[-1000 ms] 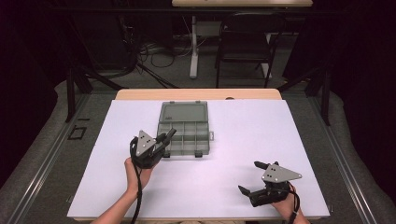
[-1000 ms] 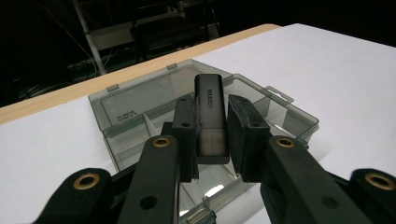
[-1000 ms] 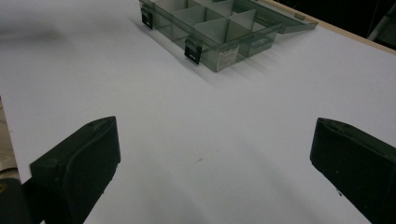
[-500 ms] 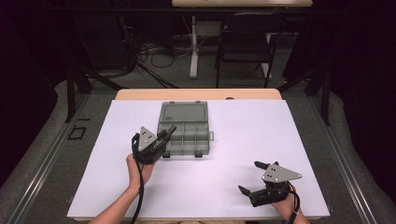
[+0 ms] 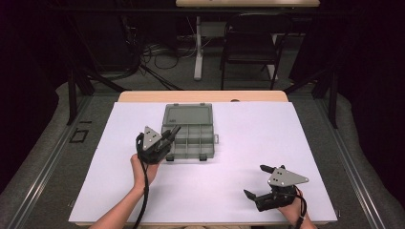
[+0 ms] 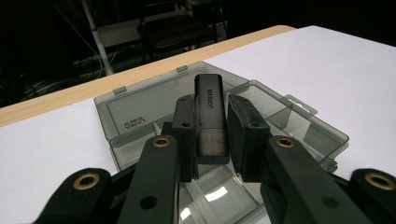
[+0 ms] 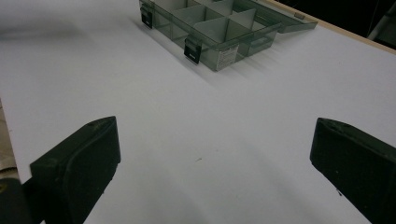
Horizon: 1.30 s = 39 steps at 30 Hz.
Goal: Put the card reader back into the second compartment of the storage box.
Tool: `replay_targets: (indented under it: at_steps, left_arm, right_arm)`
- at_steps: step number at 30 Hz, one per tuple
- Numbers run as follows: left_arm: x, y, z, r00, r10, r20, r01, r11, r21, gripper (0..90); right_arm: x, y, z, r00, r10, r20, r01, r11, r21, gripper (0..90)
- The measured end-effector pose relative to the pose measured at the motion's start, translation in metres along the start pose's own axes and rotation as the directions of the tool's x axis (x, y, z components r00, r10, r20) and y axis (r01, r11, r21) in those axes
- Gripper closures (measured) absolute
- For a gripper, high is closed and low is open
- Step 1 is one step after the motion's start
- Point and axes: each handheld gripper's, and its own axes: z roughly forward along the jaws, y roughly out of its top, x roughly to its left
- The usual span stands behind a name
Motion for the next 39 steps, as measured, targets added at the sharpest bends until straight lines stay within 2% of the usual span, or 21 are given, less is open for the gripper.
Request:
replay_targets:
  at_steps: [33,39]
  left_arm:
    - [0.006,0.003,0.028,0.9996,-0.025,-0.009,0.026,0.9995,0.019,74.2]
    - [0.007,0.002,0.034,0.9996,-0.025,-0.012,0.025,0.9991,0.035,74.2]
  right_arm:
    - [0.0,0.0,0.0,1.0,0.001,-0.002,-0.001,1.0,0.0,1.3]
    - [0.0,0.0,0.0,1.0,-0.001,-0.001,0.001,1.0,0.0,1.4]
